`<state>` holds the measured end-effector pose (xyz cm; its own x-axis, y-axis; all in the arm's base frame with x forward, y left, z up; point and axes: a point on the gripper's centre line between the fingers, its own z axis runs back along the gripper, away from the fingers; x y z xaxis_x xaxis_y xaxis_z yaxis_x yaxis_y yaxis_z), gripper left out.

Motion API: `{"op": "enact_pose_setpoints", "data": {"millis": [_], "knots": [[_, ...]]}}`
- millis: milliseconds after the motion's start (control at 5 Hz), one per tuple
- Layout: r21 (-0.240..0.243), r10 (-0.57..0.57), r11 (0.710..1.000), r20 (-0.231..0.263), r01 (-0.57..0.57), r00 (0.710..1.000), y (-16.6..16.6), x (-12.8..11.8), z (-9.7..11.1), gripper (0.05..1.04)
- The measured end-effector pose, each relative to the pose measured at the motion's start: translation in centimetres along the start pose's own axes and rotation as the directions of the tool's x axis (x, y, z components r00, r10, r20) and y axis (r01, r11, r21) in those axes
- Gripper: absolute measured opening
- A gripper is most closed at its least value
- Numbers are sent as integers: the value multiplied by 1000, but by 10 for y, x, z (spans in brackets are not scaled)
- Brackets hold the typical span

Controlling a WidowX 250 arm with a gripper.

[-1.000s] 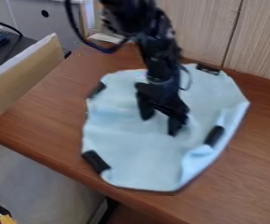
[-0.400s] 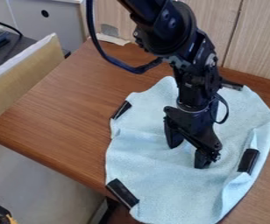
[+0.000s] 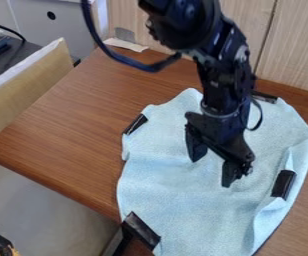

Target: Move the cloth from the left side to the right side

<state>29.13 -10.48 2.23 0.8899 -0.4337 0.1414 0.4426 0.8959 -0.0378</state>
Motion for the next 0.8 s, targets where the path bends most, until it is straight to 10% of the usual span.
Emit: {"op": "enact_pose_setpoints", "data": {"millis": [400,800], "knots": [[-19,20,1000,91,-18,996,7,3,66,999],[-19,21,1000,95,-19,995,8,3,67,999]]}}
